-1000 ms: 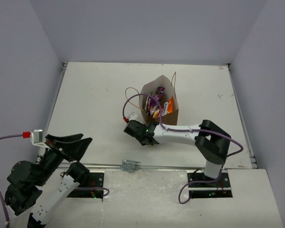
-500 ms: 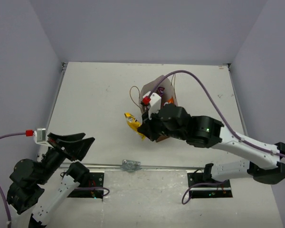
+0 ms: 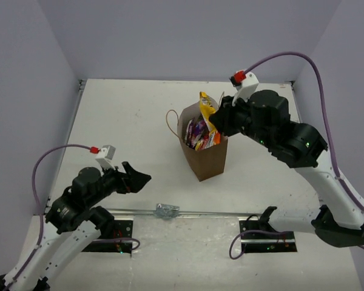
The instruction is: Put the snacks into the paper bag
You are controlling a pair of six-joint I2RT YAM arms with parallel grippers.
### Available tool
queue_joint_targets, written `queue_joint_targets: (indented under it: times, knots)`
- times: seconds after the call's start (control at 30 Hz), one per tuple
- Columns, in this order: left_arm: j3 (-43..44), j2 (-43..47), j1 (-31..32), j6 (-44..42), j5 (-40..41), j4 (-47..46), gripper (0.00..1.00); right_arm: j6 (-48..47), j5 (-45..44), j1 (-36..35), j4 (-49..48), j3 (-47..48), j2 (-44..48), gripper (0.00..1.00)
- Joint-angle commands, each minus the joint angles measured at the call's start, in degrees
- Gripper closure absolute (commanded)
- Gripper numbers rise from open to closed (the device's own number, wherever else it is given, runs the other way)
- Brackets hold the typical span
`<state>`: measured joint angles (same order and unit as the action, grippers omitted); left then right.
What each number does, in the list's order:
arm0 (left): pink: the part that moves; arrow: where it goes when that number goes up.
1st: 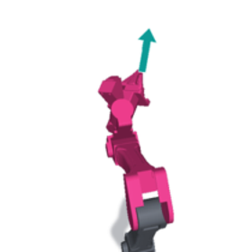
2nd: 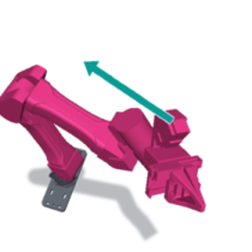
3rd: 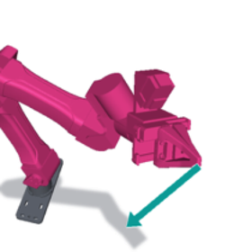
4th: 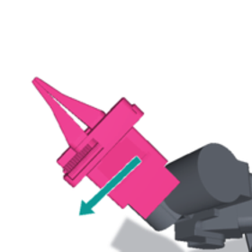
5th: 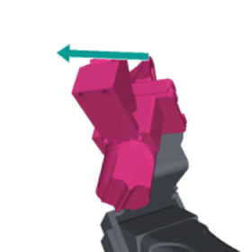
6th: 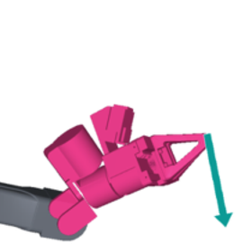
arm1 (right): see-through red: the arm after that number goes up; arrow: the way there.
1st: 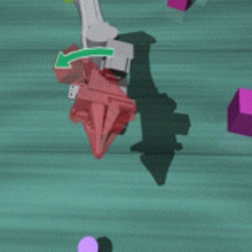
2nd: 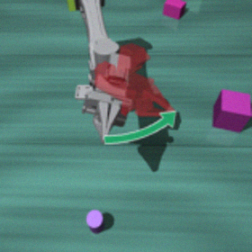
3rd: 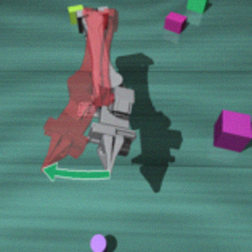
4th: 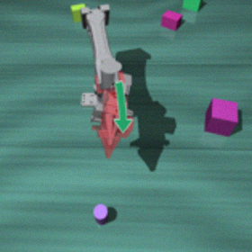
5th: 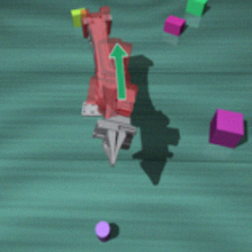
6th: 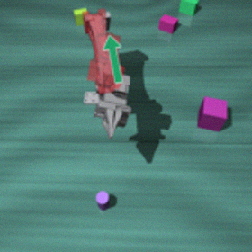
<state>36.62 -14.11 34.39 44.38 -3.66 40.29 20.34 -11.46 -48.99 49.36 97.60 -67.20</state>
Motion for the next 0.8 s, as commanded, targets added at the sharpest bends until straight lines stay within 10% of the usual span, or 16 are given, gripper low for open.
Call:
queue_joint_targets:
  times: [0.0, 0.07, 0.17, 0.77]
  knots:
    - [-4.5, -7.3, -0.6, 0.2, -7.0, -0.6, 0.0, -3.0, 0.4, 2.3, 1.9, 4.2, -4.6, 0.76]
    - [-6.6, -9.8, -0.5, -0.8, -8.6, -1.0, 0.0, -3.6, 1.4, 3.5, 1.8, 4.3, -7.5, 0.28]
    - [-8.1, -10.2, -0.3, -0.9, -9.7, -1.4, 0.0, -3.1, 2.2, 5.4, 1.7, 3.3, -9.8, 0.03]
    - [-15.3, -23.5, 12.2, 3.0, -11.2, -3.7, 0.0, -1.9, 5.5, 8.2, -3.4, -10.8, 4.2, 0.01]
